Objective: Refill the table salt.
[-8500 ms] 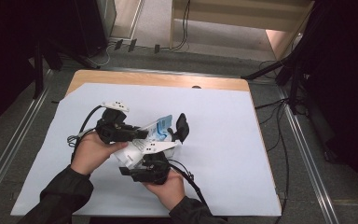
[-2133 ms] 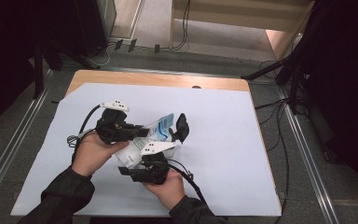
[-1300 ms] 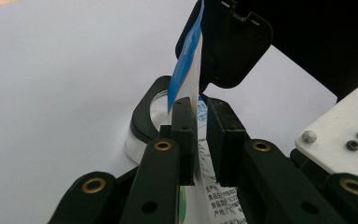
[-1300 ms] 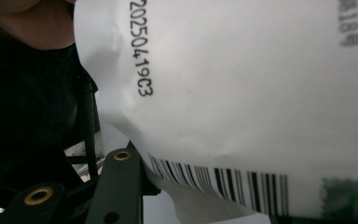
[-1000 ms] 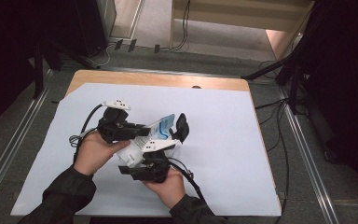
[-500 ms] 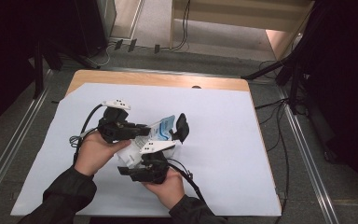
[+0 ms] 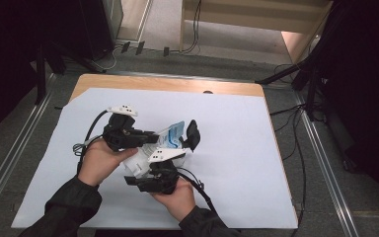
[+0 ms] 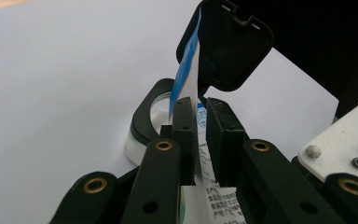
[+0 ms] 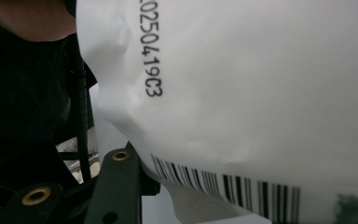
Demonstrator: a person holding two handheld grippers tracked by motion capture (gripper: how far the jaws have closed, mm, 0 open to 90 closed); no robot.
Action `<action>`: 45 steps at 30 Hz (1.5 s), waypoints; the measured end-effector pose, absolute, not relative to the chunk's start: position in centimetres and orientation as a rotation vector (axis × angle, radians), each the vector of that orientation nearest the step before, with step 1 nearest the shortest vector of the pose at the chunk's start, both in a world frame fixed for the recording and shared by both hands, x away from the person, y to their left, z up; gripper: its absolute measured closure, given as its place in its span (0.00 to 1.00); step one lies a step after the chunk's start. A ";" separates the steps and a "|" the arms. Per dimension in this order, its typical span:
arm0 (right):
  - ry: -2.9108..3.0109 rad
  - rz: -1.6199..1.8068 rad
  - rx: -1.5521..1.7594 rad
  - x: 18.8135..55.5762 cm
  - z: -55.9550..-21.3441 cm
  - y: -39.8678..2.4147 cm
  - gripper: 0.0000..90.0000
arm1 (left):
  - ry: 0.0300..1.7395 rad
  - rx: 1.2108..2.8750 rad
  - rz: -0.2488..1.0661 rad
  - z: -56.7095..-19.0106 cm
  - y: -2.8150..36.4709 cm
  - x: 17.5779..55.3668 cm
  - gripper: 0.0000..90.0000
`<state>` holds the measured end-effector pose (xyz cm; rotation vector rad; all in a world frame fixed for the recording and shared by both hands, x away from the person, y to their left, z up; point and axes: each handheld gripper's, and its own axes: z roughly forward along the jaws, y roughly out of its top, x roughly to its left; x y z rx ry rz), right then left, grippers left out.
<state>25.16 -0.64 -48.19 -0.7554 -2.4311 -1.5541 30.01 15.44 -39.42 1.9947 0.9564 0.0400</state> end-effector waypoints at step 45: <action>-2.429 -1.556 -0.743 25.2 -48.1 -0.6 0.67 | 0.954 1.988 0.052 -39.3 15.5 29.9 0.92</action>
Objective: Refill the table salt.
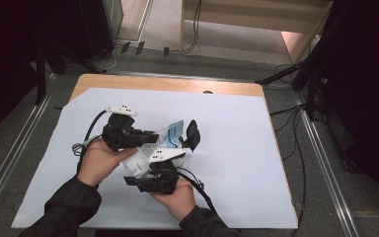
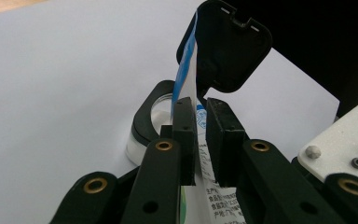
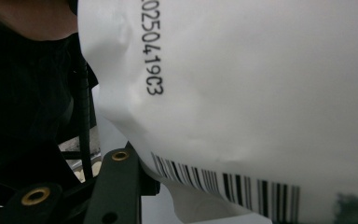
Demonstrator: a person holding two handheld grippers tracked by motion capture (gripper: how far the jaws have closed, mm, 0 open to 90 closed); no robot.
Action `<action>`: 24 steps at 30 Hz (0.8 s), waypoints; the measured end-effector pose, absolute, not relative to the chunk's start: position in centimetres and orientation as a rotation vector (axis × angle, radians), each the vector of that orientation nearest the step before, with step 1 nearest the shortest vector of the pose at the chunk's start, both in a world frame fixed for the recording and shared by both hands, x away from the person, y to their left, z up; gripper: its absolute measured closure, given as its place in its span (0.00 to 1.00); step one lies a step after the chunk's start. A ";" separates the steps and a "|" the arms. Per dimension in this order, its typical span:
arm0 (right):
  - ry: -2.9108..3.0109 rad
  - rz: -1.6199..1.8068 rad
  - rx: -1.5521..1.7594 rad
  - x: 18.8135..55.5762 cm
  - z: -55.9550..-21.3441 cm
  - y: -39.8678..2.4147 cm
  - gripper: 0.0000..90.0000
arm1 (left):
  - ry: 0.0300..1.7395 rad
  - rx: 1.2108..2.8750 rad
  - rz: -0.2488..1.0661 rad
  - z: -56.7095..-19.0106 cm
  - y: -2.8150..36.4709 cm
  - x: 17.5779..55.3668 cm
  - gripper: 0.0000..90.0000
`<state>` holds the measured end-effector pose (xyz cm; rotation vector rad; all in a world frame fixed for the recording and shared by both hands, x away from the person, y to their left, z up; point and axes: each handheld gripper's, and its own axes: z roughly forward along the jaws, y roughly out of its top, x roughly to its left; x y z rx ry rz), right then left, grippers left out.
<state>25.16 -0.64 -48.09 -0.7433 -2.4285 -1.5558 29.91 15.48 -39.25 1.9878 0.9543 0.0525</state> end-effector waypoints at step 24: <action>-2.423 -1.546 -0.748 25.3 -48.2 -0.7 0.67 | 0.958 1.988 0.046 -39.4 15.4 30.0 0.93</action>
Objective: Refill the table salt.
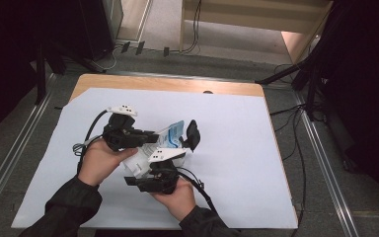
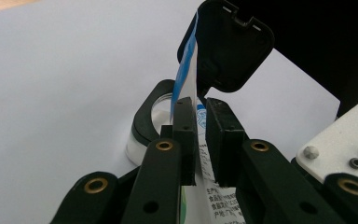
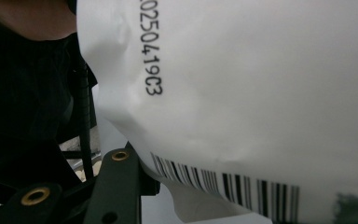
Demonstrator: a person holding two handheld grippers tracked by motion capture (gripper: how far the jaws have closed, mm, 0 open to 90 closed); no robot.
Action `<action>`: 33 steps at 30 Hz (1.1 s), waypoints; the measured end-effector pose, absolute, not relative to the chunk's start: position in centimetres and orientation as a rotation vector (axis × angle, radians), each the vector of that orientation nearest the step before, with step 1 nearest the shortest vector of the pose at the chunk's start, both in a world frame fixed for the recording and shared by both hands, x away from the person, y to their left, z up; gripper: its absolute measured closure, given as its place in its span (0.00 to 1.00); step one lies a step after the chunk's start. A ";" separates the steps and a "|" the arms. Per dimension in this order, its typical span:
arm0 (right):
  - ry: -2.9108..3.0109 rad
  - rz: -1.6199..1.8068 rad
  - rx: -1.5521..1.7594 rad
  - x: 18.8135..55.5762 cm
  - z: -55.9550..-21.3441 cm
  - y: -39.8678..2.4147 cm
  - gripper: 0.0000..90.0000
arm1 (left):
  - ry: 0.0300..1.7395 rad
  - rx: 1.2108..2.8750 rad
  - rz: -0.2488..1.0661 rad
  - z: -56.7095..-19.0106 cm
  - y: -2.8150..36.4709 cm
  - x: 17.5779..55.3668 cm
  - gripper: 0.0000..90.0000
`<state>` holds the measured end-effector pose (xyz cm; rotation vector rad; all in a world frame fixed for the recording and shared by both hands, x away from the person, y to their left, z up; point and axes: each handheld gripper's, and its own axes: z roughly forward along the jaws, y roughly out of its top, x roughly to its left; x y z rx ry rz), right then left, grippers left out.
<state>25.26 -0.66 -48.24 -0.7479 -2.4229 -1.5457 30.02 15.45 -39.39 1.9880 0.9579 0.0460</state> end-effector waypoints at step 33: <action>-2.389 -1.558 -0.770 25.2 -48.1 -0.7 0.67 | 0.956 1.991 0.069 -39.0 15.2 29.8 1.00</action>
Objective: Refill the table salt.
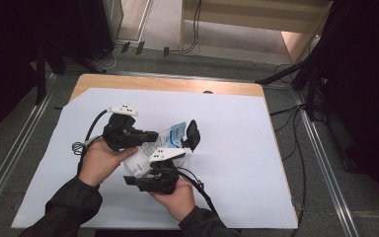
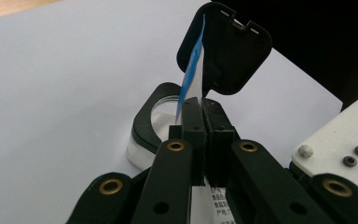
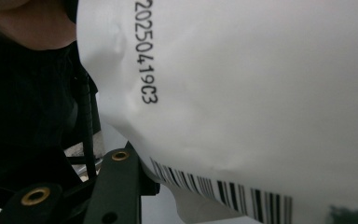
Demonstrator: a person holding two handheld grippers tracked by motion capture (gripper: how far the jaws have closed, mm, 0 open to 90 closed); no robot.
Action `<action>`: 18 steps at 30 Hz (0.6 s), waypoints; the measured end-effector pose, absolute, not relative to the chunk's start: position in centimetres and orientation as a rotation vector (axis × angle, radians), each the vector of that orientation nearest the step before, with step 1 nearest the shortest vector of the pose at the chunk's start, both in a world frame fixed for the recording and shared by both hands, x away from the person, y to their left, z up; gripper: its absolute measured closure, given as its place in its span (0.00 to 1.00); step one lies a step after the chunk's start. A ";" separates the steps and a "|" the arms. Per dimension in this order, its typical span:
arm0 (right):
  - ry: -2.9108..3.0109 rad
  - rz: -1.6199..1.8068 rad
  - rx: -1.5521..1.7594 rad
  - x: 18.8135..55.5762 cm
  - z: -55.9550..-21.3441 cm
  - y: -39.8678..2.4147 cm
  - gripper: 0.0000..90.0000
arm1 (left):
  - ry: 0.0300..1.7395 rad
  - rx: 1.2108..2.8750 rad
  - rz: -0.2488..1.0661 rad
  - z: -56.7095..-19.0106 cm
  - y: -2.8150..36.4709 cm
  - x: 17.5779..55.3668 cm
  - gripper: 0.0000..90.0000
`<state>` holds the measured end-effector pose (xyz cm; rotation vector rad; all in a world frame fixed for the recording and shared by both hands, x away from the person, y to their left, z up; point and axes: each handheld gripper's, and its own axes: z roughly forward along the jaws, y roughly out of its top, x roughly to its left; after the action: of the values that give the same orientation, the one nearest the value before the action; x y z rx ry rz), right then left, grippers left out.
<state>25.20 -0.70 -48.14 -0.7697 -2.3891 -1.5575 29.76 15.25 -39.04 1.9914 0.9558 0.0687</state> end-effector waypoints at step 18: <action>-2.400 -1.562 -0.780 25.3 -48.2 -0.7 0.67 | 0.989 1.961 0.110 -38.8 15.6 29.7 1.00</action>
<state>25.26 -0.68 -48.23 -0.7799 -2.3998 -1.5616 29.65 15.58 -38.76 1.9610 0.9890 0.1095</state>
